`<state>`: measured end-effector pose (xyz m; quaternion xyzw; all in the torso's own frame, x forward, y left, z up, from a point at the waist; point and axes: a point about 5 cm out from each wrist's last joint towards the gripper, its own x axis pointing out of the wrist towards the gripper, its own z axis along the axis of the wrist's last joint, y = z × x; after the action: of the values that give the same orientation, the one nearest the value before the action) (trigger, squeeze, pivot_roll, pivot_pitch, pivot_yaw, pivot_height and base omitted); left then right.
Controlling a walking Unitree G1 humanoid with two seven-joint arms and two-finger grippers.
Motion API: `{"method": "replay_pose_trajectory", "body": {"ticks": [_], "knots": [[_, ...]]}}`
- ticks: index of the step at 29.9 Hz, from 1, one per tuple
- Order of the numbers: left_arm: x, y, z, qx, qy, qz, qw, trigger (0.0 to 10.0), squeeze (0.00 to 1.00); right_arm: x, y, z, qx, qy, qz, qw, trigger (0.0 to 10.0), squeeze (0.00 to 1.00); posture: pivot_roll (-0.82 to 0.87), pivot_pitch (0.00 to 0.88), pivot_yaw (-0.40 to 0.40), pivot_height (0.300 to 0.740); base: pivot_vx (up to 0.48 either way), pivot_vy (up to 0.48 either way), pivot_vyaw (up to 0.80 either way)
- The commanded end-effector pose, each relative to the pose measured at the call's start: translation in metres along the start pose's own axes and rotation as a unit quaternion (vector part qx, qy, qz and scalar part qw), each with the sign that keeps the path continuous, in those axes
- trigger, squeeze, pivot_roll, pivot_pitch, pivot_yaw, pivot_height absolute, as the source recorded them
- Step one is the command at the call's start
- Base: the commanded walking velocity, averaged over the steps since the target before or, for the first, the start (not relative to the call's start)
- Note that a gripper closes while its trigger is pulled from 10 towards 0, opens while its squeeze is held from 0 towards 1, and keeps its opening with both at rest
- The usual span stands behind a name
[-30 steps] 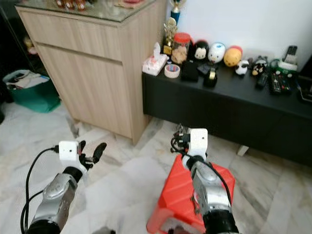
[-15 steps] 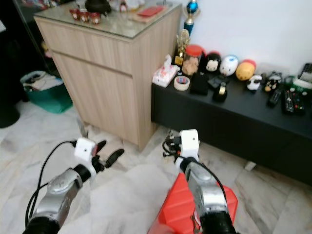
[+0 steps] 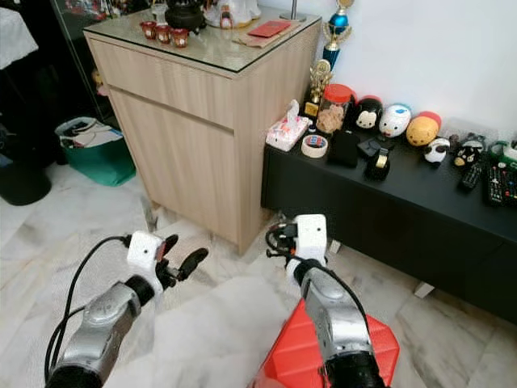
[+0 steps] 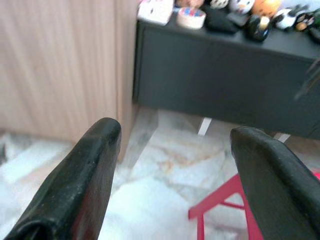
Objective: Hang keys on a hook
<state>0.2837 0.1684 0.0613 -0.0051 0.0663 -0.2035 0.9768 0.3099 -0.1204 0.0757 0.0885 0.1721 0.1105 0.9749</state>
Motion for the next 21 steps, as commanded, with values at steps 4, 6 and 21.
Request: {"method": "replay_pose_trajectory", "body": {"ticks": [4,6,21], "knots": [[-0.007,-0.004,0.001,0.009,-0.001,-0.012,1.0,10.0,0.0,0.0,0.0,-0.009,0.026,0.025,-0.031,0.999,10.0,0.0,0.07,0.0,-0.056,0.724,0.0,0.0,0.0],[-0.008,-0.005,0.001,0.011,-0.004,-0.012,1.0,10.0,0.0,0.0,0.001,-0.011,0.043,0.031,-0.042,0.998,10.0,0.0,0.07,0.0,-0.047,0.724,0.0,0.0,0.0],[-0.004,-0.013,0.004,0.018,-0.003,-0.023,1.0,10.0,0.0,0.002,0.003,-0.009,0.025,0.03,-0.053,0.998,10.0,0.0,0.07,0.0,-0.04,0.724,-0.267,0.0,0.0]]}}
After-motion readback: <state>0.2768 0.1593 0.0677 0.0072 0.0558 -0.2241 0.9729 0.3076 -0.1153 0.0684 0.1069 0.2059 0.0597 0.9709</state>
